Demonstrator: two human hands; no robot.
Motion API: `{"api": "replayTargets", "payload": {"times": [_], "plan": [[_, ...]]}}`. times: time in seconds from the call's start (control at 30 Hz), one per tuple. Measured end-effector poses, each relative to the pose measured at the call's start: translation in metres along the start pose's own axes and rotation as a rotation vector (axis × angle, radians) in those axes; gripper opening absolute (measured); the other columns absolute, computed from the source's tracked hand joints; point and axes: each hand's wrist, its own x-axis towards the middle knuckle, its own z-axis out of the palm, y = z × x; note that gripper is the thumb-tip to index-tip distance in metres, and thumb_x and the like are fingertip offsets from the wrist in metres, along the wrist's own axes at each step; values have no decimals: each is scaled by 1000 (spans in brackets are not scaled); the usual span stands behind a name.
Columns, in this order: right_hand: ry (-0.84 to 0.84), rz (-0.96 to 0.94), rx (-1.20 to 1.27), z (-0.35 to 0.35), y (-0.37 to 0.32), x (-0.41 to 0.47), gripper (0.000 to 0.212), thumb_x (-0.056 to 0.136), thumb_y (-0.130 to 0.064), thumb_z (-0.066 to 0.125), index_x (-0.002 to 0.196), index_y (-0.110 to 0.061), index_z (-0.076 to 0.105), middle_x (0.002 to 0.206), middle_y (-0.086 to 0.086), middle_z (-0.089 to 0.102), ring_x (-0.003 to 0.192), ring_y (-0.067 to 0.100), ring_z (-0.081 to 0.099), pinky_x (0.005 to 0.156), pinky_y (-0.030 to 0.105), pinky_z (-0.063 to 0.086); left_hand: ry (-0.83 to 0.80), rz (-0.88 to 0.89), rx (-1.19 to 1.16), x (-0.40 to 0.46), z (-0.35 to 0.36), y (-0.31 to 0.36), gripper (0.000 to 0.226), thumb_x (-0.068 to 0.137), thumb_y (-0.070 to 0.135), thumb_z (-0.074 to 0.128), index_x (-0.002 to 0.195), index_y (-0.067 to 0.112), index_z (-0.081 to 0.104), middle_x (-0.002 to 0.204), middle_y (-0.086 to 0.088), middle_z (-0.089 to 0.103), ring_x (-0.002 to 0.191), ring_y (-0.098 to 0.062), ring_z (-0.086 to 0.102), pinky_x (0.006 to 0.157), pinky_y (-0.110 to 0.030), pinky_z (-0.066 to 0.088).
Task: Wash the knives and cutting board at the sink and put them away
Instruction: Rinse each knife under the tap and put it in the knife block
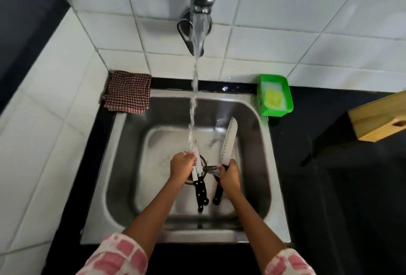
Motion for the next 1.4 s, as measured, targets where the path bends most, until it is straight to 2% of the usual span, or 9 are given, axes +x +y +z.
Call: {"api": "replayTargets", "payload": {"times": [0.23,0.53,0.63,0.77,0.83,0.9,1.03,1.23,1.4], "plan": [[-339,106,434,3,-54,-33,26,99,-16,36,88,-6,56,64,6,55,52,12,51,51,25,45,-97,-41,116,4,17,27,14,82,14,65,84,0,64,77,-17,62,74,-29,61,73,-38,53],[-401,137,466,16,-90,-74,29,99,-12,26,84,-6,50,60,3,48,46,9,41,41,18,39,18,-174,-176,26,-22,42,22,74,-1,70,61,4,54,54,-8,54,36,-11,50,36,-16,39],[-339,184,532,11,-100,-63,28,94,-9,36,78,0,57,64,12,57,47,15,48,48,26,43,-28,-191,-180,31,-20,48,12,80,1,64,69,4,59,72,-13,63,59,-23,61,56,-31,54],[-299,160,435,9,-114,-48,27,91,-20,55,87,5,65,88,30,69,68,33,66,75,45,57,-43,-198,-112,30,-19,50,9,82,8,62,74,4,61,75,-16,65,66,-30,63,62,-39,58],[-311,41,293,12,-117,-49,16,89,-10,56,81,2,63,81,27,68,60,26,66,67,41,60,-37,-185,-47,28,-20,50,12,86,9,56,76,3,59,67,-13,59,55,-25,56,43,-28,49],[-261,-66,73,18,-120,-56,10,87,-2,53,86,0,63,69,12,65,50,11,64,51,25,56,-87,-144,-43,27,-20,49,18,88,12,54,100,-1,59,87,-16,64,67,-25,61,53,-28,51],[-262,-271,-200,30,-119,-78,31,92,-10,41,120,-7,52,106,15,64,93,27,63,78,34,53,-320,-67,-97,29,-22,49,50,98,26,42,145,24,27,140,-15,45,117,-27,54,100,-38,45],[-335,-359,-313,25,-118,-73,50,101,-25,17,149,-13,16,158,9,8,146,23,-5,118,45,-8,-467,-286,-602,17,-29,45,63,94,60,20,120,15,55,113,-8,63,102,-25,60,92,-43,44],[-182,-354,-658,25,-138,-22,56,101,-38,17,149,-9,11,158,7,-8,146,22,-10,115,49,-6,-512,-254,-732,-8,-18,44,67,95,59,10,124,20,56,117,-4,64,106,-21,58,93,-44,43]]}}
